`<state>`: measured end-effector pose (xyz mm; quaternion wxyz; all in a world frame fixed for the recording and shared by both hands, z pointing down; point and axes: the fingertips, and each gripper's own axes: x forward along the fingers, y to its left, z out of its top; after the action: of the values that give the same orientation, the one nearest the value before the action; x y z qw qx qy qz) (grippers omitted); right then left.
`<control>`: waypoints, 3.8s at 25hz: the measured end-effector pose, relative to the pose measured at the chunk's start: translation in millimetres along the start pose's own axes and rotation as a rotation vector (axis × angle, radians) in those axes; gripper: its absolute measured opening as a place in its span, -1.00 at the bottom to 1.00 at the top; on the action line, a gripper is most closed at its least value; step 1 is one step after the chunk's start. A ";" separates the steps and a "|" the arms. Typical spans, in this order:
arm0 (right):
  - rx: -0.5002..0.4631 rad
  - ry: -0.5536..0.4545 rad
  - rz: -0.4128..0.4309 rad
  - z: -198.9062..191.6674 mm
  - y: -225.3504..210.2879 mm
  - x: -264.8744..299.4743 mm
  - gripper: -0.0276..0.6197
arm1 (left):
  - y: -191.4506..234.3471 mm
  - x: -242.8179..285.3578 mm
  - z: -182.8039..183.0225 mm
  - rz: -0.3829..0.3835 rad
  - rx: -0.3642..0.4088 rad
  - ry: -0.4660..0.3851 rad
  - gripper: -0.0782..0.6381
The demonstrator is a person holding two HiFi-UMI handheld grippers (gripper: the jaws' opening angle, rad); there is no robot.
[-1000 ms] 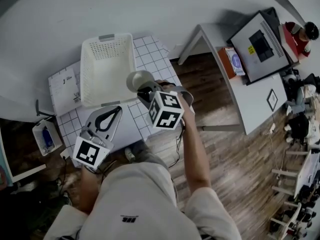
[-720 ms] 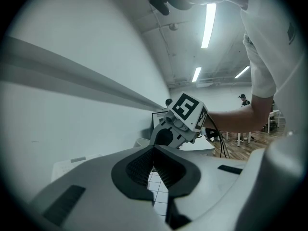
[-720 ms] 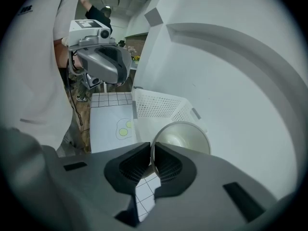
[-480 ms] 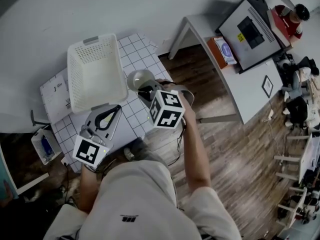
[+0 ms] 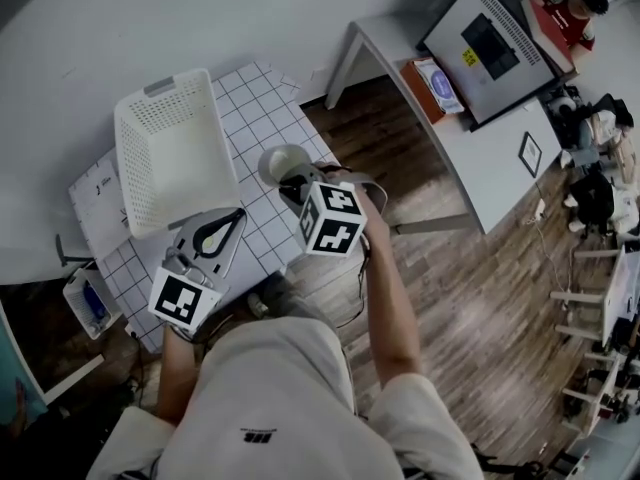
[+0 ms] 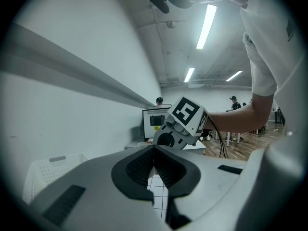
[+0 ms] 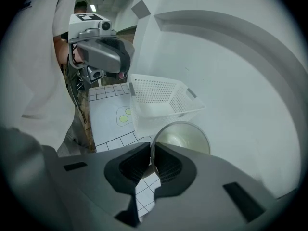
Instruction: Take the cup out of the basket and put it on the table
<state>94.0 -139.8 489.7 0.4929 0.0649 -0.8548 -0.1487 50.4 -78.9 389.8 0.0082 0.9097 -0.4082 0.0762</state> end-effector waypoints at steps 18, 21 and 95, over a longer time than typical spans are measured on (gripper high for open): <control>0.061 0.094 0.076 -62.5 18.4 34.7 -0.81 | -15.0 46.5 -30.7 -0.084 -0.031 0.062 -0.76; 0.077 0.094 0.093 -70.1 22.1 38.6 -0.81 | -16.2 52.7 -33.4 -0.089 -0.031 0.070 -0.76; 0.069 0.299 0.185 -148.1 80.1 118.3 -0.80 | -34.2 88.4 -96.7 -0.144 -0.112 0.213 -0.76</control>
<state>164.6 -122.6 682.2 0.6234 0.0243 -0.7791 -0.0618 121.0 -114.1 499.8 0.1075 0.9214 -0.3425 0.1486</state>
